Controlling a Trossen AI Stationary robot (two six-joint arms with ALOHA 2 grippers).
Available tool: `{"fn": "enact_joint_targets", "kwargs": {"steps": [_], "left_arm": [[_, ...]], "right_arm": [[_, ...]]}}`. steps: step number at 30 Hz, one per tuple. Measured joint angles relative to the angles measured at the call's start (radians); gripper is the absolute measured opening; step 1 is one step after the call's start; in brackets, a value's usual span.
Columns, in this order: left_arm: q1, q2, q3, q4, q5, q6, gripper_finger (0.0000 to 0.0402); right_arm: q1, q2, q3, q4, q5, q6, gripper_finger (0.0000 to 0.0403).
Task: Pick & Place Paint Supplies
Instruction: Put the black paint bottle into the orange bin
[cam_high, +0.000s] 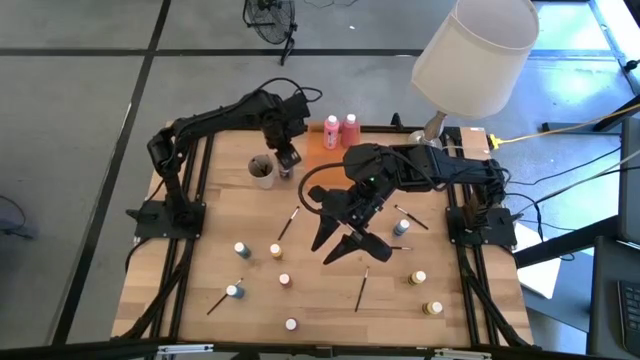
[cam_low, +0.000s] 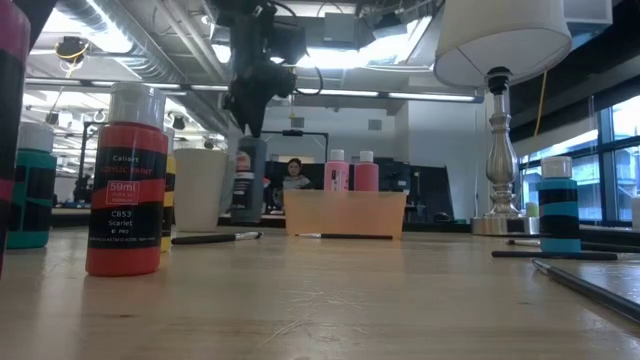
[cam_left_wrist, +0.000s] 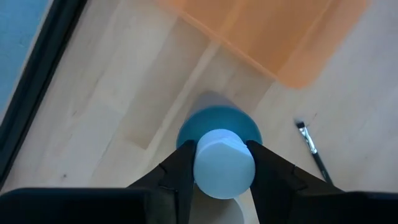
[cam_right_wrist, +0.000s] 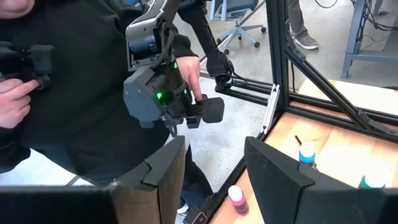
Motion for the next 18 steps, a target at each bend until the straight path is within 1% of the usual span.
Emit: {"fn": "enact_joint_targets", "kwargs": {"steps": [8, 12, 15, 18], "left_arm": [[-0.018, -0.007, 0.018, -0.007, -0.027, 0.016, 0.0117], [-0.018, -0.008, 0.091, -0.024, -0.064, 0.021, 0.0117], [-0.017, -0.008, 0.172, -0.043, -0.084, 0.033, 0.0117], [-0.014, -0.011, 0.247, -0.067, -0.128, 0.059, 0.0117]], "right_arm": [[0.001, 0.000, 0.000, 0.015, 0.000, 0.000, 0.0171], [0.001, 0.000, 0.000, 0.021, 0.000, 0.000, 0.0171], [0.001, 0.000, 0.000, 0.021, 0.000, 0.001, 0.0171], [0.001, 0.000, 0.000, 0.017, 0.000, 0.008, 0.0171]]}}
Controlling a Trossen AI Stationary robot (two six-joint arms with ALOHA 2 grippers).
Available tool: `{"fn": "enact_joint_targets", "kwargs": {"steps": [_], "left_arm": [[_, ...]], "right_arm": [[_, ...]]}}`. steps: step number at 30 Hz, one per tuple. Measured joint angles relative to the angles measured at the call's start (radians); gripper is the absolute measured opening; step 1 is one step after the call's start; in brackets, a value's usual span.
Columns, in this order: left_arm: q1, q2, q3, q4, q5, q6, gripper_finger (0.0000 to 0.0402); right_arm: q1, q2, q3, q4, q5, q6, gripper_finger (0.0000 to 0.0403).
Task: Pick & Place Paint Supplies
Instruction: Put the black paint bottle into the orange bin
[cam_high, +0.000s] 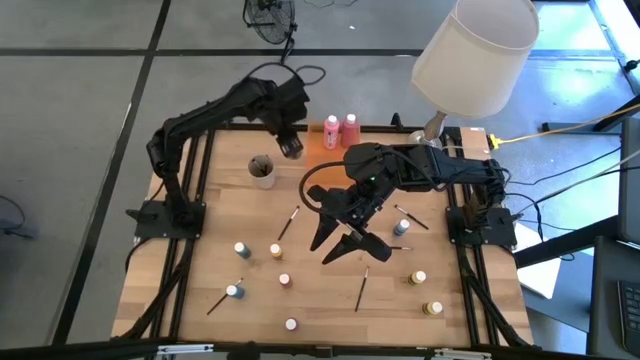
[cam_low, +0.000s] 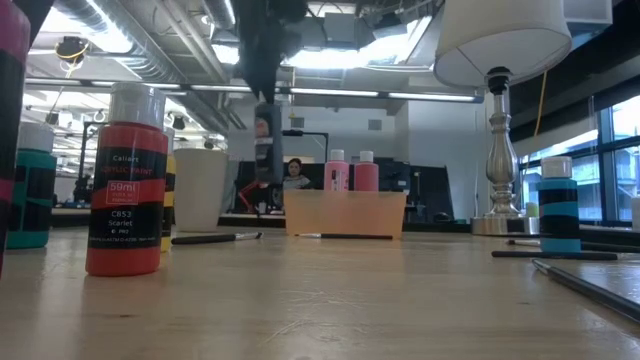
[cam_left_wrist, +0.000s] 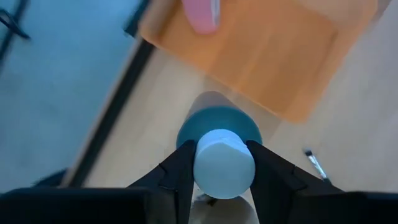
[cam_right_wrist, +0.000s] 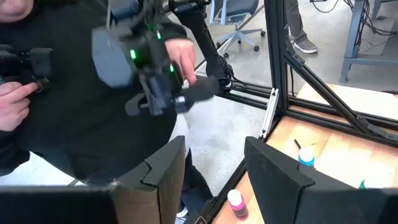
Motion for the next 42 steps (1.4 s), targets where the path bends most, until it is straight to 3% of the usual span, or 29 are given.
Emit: {"fn": "enact_joint_targets", "kwargs": {"steps": [11, 19, 26, 34, 42], "left_arm": [[0.078, 0.000, 0.184, -0.030, 0.048, 0.127, 0.0117], [0.143, 0.028, 0.187, 0.062, 0.195, 0.148, 0.0117], [0.174, 0.107, 0.186, 0.061, 0.219, 0.179, 0.0117], [0.207, 0.179, 0.186, 0.117, 0.328, 0.185, 0.0117], [0.228, 0.210, 0.186, 0.122, 0.331, 0.185, 0.0117]], "right_arm": [[0.002, 0.000, 0.000, -0.006, 0.000, 0.012, 0.0171], [-0.004, 0.000, 0.000, -0.013, 0.008, 0.012, 0.0171], [-0.025, 0.000, 0.000, -0.023, 0.011, 0.015, 0.0171], [-0.050, 0.000, 0.000, -0.056, 0.011, 0.015, 0.0171], [-0.077, -0.011, 0.000, -0.093, 0.004, 0.000, 0.0171]]}}
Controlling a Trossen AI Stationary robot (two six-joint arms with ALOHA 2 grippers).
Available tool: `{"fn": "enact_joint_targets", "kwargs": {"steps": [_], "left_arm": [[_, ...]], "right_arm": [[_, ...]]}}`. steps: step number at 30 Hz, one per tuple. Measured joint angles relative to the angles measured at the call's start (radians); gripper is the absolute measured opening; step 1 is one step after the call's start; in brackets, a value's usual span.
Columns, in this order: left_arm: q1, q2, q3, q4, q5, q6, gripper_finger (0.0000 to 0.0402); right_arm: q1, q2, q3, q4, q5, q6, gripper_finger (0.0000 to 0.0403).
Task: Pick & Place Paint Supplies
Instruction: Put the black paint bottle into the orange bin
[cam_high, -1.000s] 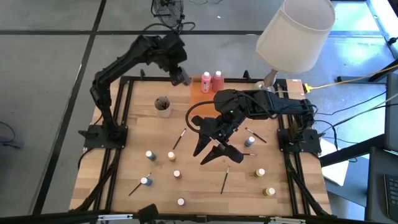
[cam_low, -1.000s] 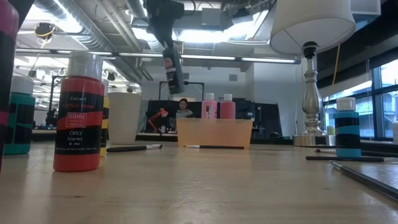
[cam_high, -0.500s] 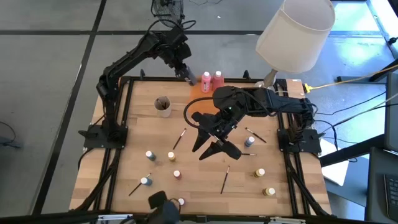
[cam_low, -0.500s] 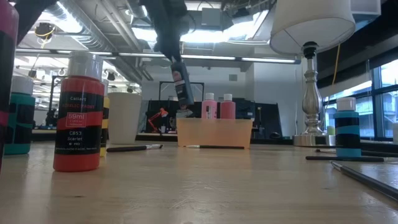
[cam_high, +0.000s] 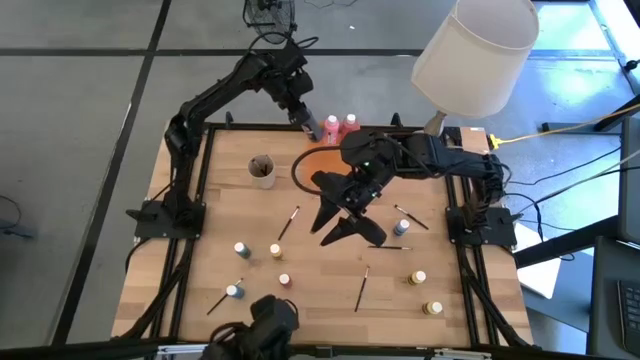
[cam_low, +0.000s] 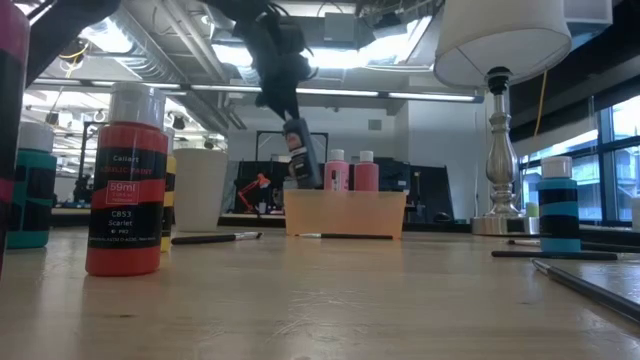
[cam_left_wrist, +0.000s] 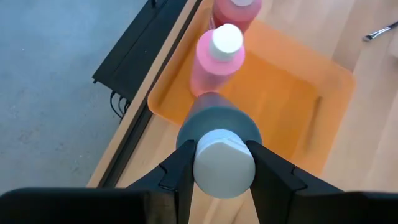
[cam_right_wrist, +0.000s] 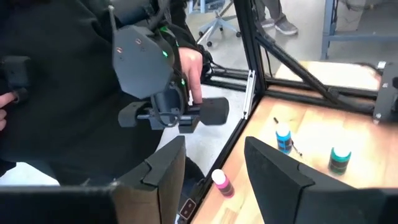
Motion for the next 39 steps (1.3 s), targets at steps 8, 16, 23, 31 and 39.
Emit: {"fn": "enact_joint_targets", "kwargs": {"steps": [8, 16, 23, 31, 39], "left_arm": [[-0.006, 0.004, 0.000, 0.018, -0.007, 0.000, 0.0117], [-0.029, 0.017, 0.000, 0.035, -0.015, 0.000, 0.0117], [-0.031, 0.058, 0.000, 0.015, -0.093, 0.000, 0.0117], [-0.047, 0.086, 0.000, 0.005, -0.095, 0.020, 0.0117], [-0.060, 0.088, 0.000, 0.039, -0.149, 0.066, 0.0117]], "right_arm": [[-0.009, -0.002, 0.001, -0.009, -0.005, -0.011, 0.0171], [-0.009, -0.001, 0.000, -0.010, -0.005, -0.004, 0.0171], [-0.009, -0.001, 0.000, -0.017, -0.007, 0.008, 0.0171], [-0.009, -0.001, 0.000, -0.020, -0.007, 0.018, 0.0171], [-0.018, -0.001, 0.000, -0.004, -0.007, 0.042, 0.0171]]}}
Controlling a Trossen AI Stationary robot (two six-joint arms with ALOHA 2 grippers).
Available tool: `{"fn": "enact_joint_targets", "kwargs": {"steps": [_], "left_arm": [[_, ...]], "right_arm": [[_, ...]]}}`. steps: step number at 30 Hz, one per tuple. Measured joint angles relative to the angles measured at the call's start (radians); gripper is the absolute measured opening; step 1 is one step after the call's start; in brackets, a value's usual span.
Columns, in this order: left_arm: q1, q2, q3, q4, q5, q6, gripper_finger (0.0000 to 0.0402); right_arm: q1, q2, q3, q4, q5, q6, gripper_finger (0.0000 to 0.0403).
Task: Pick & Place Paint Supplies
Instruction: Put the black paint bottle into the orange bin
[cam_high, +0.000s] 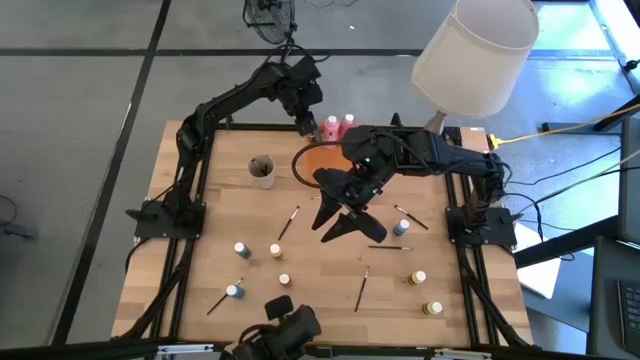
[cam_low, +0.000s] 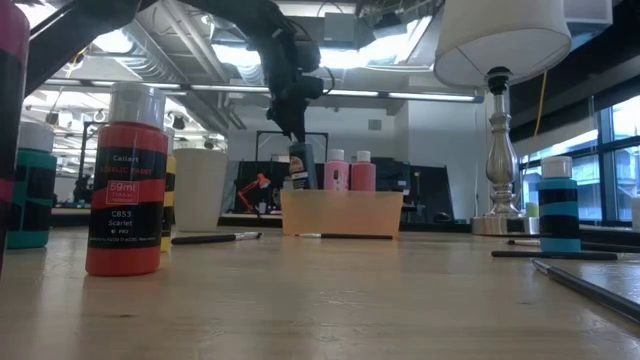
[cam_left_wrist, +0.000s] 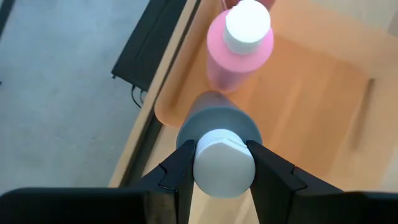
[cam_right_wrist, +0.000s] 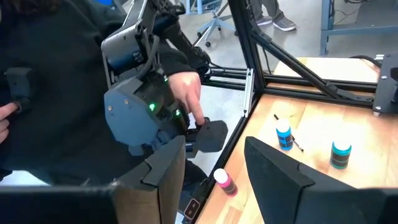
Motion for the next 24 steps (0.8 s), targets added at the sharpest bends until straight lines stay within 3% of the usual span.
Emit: {"fn": "enact_joint_targets", "kwargs": {"steps": [24], "left_arm": [[-0.036, 0.052, 0.000, 0.017, -0.054, 0.110, 0.0117]], "right_arm": [[-0.028, 0.001, -0.001, 0.055, 0.001, 0.090, 0.0171]]}}
